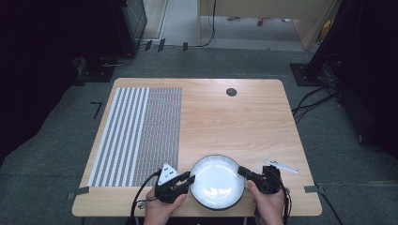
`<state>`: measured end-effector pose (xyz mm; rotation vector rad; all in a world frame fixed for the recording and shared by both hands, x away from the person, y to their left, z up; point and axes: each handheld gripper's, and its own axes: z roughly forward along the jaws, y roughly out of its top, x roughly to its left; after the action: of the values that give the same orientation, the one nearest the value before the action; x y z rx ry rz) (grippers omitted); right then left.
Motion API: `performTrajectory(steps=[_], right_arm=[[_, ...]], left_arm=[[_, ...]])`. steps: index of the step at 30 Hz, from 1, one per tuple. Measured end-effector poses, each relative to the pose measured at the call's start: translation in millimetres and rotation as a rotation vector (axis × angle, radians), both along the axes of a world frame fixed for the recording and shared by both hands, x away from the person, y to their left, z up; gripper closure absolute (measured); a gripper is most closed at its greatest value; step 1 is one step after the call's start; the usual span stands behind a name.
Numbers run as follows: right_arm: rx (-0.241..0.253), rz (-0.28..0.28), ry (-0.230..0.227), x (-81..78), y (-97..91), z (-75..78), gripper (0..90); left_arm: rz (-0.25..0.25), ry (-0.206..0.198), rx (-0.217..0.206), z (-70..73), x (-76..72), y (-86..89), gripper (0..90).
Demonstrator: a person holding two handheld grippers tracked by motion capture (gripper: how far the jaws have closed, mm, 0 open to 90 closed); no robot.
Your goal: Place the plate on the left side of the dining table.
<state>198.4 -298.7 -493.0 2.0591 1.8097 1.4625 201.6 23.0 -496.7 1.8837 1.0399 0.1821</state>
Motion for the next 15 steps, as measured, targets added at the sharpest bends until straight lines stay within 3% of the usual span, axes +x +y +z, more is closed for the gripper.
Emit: performTrajectory(steps=[6,15], right_arm=[[0.086,-0.002,0.056,1.5,-1.4,-6.4,86.4],[0.136,0.003,0.046,0.1,-1.1,-8.0,85.9]], left_arm=[[-0.021,0.045,-0.027,0.7,3.3,1.0,59.5],[0.003,0.064,-0.015,-0.3,3.9,-0.9,62.8]])
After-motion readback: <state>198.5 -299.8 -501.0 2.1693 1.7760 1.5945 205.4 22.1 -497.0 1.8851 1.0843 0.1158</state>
